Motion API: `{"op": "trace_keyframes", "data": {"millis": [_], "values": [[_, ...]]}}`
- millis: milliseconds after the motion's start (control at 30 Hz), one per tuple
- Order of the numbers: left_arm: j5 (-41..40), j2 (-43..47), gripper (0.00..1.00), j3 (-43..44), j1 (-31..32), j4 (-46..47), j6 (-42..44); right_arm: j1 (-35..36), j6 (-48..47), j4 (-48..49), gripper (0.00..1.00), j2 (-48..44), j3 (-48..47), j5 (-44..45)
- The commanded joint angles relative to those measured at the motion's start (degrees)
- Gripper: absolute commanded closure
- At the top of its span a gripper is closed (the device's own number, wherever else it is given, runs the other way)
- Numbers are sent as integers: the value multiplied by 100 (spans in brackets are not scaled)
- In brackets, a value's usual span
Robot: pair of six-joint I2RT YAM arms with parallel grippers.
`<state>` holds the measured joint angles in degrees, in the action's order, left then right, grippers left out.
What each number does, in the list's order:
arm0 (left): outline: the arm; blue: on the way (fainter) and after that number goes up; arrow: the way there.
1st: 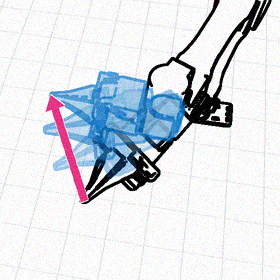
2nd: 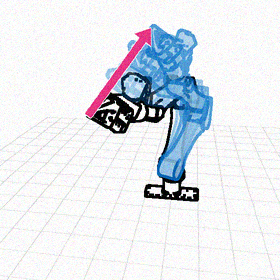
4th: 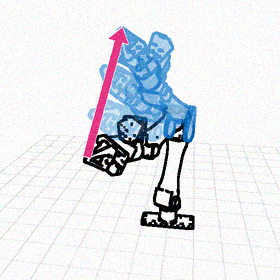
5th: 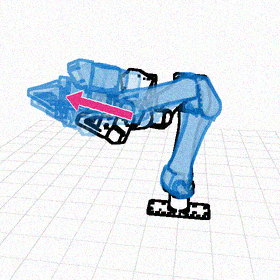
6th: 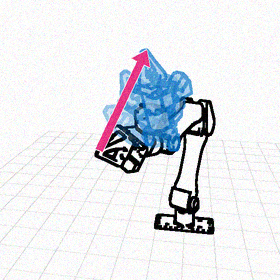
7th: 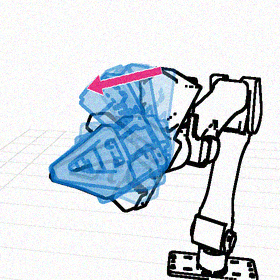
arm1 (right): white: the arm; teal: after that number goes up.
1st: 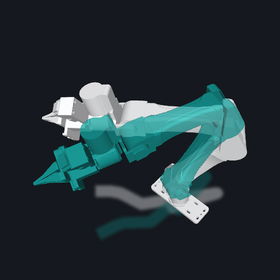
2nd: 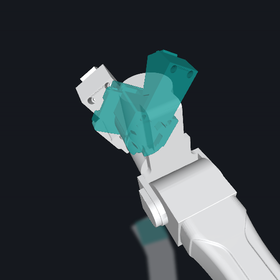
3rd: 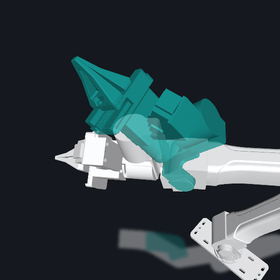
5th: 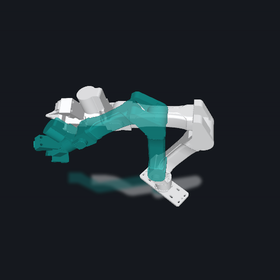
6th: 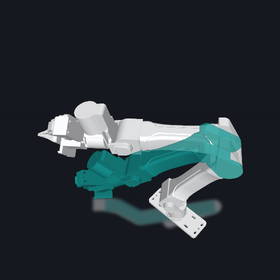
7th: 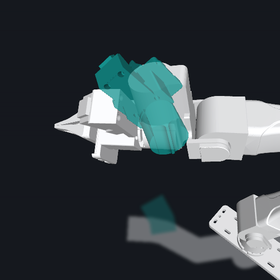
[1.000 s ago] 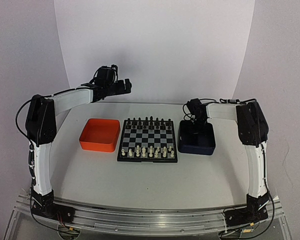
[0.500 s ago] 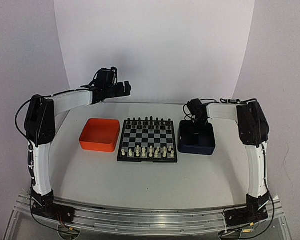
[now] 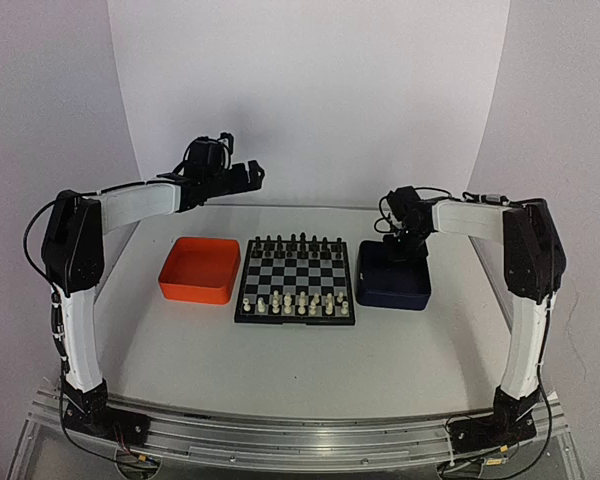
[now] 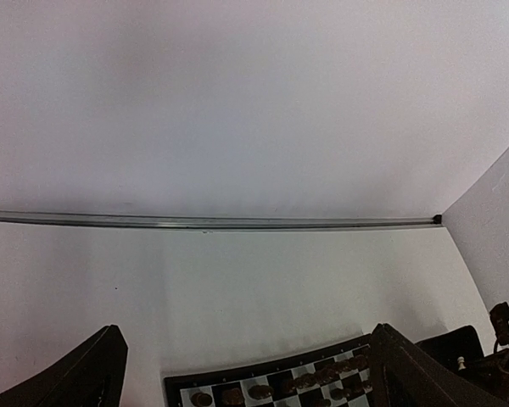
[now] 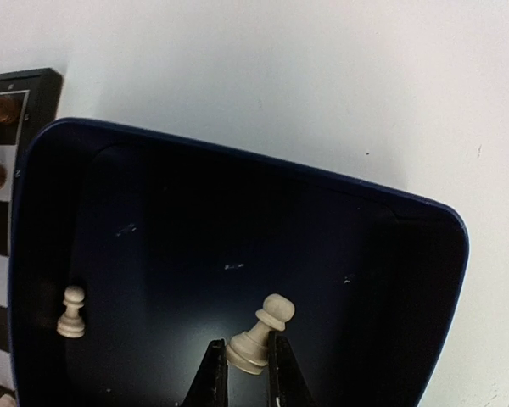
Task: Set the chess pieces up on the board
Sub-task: Pick up the chess piece from the storage box, then place the chess piece on the chessboard.
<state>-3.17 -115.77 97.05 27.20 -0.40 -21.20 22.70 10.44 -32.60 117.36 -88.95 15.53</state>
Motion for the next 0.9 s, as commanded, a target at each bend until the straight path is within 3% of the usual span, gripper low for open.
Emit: {"op": "trace_keyframes", "data": {"millis": [0,333,600,867], "values": [[775,443,0,168,-31,199,-151,39,-565,526,100,-820,516,-782],[3164,236,0,1006,-31,-636,-240,45,-2117,1394,100,-2293,1615,-2514],[6265,-221,1,1360,23,-555,-793,49,-3020,1664,100,-2859,1811,-4830],[7443,-605,9,1380,609,-741,-1144,44,-3266,1658,100,-3211,1822,-6357]]}}
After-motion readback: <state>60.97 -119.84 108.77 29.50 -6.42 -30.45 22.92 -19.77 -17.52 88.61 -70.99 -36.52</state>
